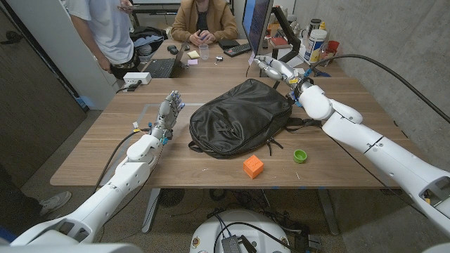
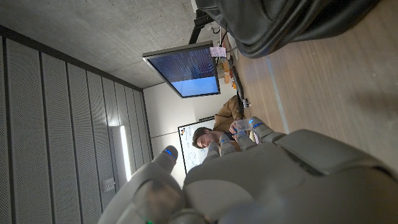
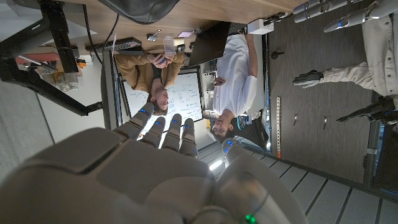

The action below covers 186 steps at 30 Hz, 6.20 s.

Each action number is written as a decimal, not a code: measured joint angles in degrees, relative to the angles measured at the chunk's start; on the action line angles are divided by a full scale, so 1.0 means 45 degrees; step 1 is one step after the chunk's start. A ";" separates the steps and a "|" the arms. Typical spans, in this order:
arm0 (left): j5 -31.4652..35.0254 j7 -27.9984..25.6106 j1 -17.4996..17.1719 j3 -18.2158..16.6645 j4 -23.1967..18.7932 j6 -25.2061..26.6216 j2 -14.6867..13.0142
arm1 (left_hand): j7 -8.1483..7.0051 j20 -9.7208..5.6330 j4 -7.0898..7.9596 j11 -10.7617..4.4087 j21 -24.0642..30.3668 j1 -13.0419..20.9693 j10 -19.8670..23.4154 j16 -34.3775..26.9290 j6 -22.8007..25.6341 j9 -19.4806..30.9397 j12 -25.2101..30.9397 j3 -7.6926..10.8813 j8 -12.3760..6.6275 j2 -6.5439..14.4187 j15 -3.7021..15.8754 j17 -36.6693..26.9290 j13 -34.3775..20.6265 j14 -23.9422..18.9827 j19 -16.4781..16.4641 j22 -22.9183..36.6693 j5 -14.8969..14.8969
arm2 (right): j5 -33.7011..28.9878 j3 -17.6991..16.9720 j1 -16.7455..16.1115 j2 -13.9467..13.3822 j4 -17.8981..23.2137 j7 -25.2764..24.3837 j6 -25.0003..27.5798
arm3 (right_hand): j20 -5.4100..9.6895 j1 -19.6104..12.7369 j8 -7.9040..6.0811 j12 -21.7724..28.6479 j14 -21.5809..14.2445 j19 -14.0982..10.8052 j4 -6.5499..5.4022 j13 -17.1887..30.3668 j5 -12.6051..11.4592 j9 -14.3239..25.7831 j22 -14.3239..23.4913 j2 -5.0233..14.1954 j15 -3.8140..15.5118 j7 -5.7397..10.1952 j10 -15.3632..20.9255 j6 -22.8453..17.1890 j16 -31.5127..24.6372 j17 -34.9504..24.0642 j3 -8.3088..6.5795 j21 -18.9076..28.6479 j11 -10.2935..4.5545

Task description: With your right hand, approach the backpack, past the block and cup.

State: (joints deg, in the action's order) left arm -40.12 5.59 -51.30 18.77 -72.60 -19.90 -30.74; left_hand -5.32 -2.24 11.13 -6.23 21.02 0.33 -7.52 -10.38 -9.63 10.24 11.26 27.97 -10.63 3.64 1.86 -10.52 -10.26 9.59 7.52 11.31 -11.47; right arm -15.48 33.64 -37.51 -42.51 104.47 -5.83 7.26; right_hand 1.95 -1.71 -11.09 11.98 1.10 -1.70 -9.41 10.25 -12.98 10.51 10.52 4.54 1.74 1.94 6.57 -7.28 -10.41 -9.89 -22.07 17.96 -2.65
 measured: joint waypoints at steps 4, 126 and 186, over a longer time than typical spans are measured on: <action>-0.0002 0.0000 -0.0034 -0.0005 -0.0035 -0.0003 -0.0021 | -0.0012 0.0004 0.0000 0.0000 0.0000 0.0000 0.0000 0.0000 0.0011 0.0000 0.0000 0.0000 0.0000 0.0000 0.0000 0.0000 0.0000 0.0000 0.0004 -0.0029 0.0000 | -0.0230 0.0000 0.0000 0.0000 0.0000 -0.0002 0.0175 | 0.0000 0.0000 0.0000 0.0000 0.0000 0.0000 0.0000 0.0000 0.0000 0.0000 0.0000 0.0000 0.0000 0.0000 0.0000 0.0001 0.0000 0.0008 0.0000 0.0000 0.0000; -0.0241 -0.0151 -0.0826 -0.0304 -0.0465 -0.0087 -0.0310 | -0.0231 0.0065 -0.0035 -0.0047 0.0134 0.0000 0.0185 -0.0060 0.0368 0.0000 0.0048 -0.0036 0.0000 0.0000 0.0000 -0.0001 0.0001 0.0000 0.0066 -0.0025 0.0011 | -0.5769 0.2087 0.0937 0.0557 0.0349 0.2270 0.1987 | 0.0022 -0.1326 0.0000 0.0000 -0.0269 -0.0524 0.1069 0.0066 0.0344 0.0000 0.0000 0.0483 0.0002 0.0641 0.0018 0.0188 0.0000 0.0034 0.0234 -0.0370 0.0021; -0.0371 -0.0256 -0.1457 -0.0513 -0.0814 -0.0194 -0.0496 | -0.0160 0.0064 -0.0034 -0.0092 0.0133 0.0000 0.0232 -0.0059 0.0437 -0.0001 0.0048 -0.0035 0.0000 0.0000 0.0000 0.0000 0.0001 0.0000 0.0065 -0.0024 0.0011 | -0.6382 0.2555 0.0989 0.0737 0.0222 0.2779 0.2075 | 0.0021 -0.1391 0.0000 0.0000 -0.0269 -0.0614 0.1140 0.0063 0.0344 0.0000 0.0000 0.0551 0.0002 0.0638 0.0018 0.0185 0.0000 0.0035 0.0479 -0.0518 0.0022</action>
State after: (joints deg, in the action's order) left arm -41.79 4.44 -57.86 16.47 -76.27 -20.78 -32.97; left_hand -6.04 -1.95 10.98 -6.64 21.62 0.33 -6.48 -10.65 -7.66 10.24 11.47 27.81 -10.63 3.64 1.86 -10.52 -10.26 9.59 7.82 11.20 -11.42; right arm -44.20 45.14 -33.06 -39.19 105.48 6.67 16.59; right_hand 2.04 -7.97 -11.09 11.98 -0.11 -4.46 -4.28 10.53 -11.44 10.51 10.52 7.02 1.75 4.81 6.65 -6.45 -10.41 -9.73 -19.92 15.62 -2.56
